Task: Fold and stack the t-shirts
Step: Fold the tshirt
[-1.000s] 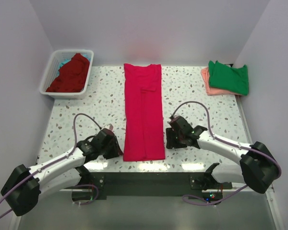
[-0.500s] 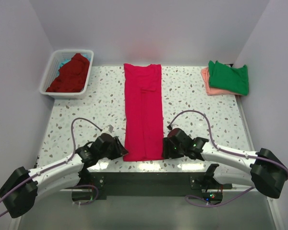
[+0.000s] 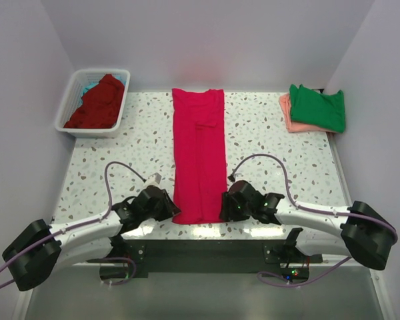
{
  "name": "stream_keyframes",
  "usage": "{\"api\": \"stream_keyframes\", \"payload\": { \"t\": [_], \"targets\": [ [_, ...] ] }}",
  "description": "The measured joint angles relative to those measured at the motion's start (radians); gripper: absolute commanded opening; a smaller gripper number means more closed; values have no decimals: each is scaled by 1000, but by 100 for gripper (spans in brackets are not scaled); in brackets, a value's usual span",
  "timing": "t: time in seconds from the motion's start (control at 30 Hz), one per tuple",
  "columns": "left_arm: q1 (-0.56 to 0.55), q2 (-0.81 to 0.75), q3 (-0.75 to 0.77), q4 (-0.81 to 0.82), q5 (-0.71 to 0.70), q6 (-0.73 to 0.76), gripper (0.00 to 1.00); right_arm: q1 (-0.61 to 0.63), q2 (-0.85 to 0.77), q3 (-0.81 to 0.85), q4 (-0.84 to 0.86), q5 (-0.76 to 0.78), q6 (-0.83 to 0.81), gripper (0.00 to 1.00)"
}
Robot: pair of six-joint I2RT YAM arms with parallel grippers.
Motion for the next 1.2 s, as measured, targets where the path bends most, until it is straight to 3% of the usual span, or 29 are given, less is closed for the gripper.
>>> {"api": "stream_keyframes", "payload": {
  "t": [0.07, 0.2, 0.27, 0.37, 0.57, 0.9, 1.2],
  "targets": [
    [-16, -8, 0, -8, -19, -11, 22, 14, 8, -3, 20, 0, 10, 43],
    [-43, -16, -1, -35, -49, -35, 14, 45, 46, -3, 59, 1, 34, 8],
    [-55, -19, -1, -46, -61, -45, 10, 59, 64, -3, 72, 4, 48, 0],
    [-66, -21, -1, -53, -74, -58, 0, 76, 75, 0, 80, 13, 64, 0],
    [-105, -50, -5, -81, -107, -83, 0, 140, 79, 7, 75, 75, 93, 0],
    [-291, -212, -70, -164, -209, -214, 0, 302, 33, -5, 8, 202, 200, 0],
    [-492, -84, 35, -287, -346, -367, 0, 462, -67, -12, -185, 353, 295, 0]
  ]
}}
